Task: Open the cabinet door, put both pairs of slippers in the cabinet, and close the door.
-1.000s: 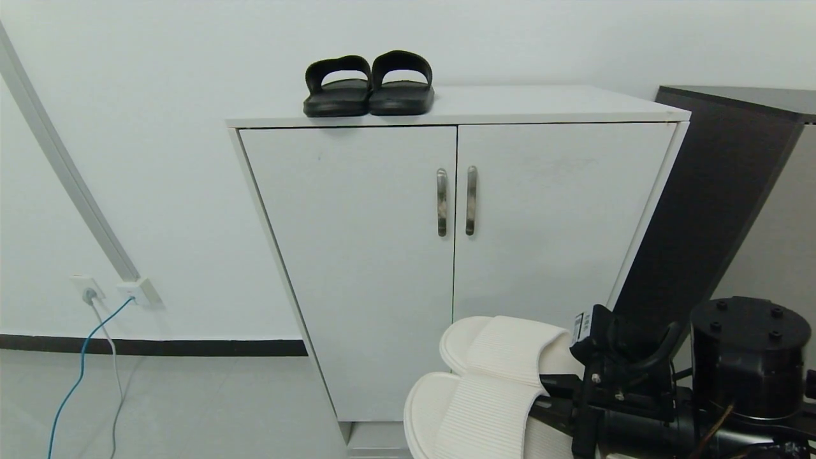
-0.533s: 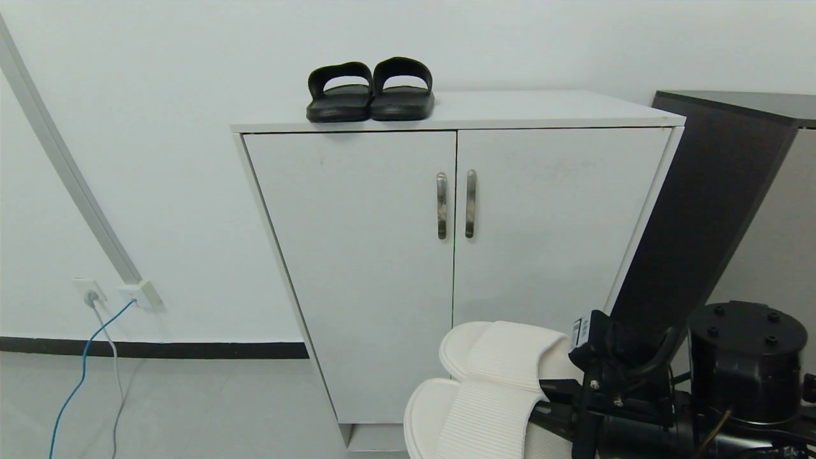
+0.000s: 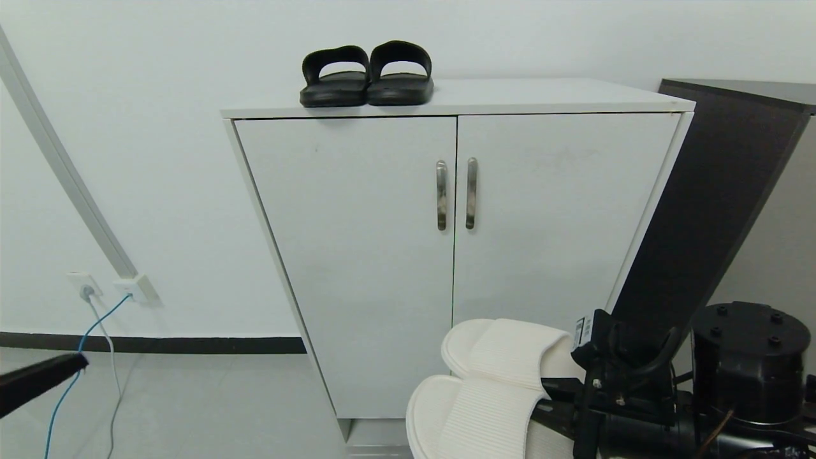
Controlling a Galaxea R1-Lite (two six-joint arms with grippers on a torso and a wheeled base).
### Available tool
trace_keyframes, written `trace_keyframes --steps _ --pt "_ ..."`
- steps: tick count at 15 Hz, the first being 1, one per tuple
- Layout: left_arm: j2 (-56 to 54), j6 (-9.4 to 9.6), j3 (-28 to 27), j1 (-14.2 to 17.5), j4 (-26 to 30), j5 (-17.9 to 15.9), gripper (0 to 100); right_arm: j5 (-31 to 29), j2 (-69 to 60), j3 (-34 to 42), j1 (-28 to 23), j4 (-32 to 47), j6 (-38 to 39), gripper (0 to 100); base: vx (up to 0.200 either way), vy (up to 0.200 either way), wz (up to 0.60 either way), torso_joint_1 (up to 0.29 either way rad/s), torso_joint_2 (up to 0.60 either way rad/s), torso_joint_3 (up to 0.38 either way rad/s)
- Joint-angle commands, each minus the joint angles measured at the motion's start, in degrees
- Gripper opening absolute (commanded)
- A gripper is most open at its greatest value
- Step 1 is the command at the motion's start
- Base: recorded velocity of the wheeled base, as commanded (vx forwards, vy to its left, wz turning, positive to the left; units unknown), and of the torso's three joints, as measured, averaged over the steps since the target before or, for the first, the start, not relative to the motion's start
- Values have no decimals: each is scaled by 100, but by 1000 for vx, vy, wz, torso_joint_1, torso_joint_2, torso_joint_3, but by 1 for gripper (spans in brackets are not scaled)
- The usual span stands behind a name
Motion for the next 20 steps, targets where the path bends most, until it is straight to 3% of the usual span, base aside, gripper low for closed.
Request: trace_keyframes --steps 1,4,9,12,15,18,20 --pt "1502 2 -574 -613 -522 -159 100 -5 19 3 2 -2 -4 0 0 0 0 0 0 0" --pt "2698 -42 -1259 -1201 -996 -150 100 -14 1 38 -7 -11 -4 0 0 0 0 0 0 0" --pt "3770 -446 -2393 -2089 -1286 -159 100 -22 19 38 -7 -11 -4 0 0 0 0 0 0 0" --pt "4508 -807 -3219 -2660 -1304 -176 100 -22 10 38 -7 -11 -4 0 0 0 0 0 0 0" --pt "5334 -1026 -3703 -2915 -1849 -194 100 -22 10 55 -7 -11 -4 0 0 0 0 0 0 0" --pt "5950 -1694 -4292 -3179 -2121 -203 100 -22 27 64 -7 -11 -4 0 0 0 0 0 0 0" --pt "6187 -1791 -4494 -3197 -2130 -185 100 -22 19 64 2 -11 -4 0 0 0 0 0 0 0"
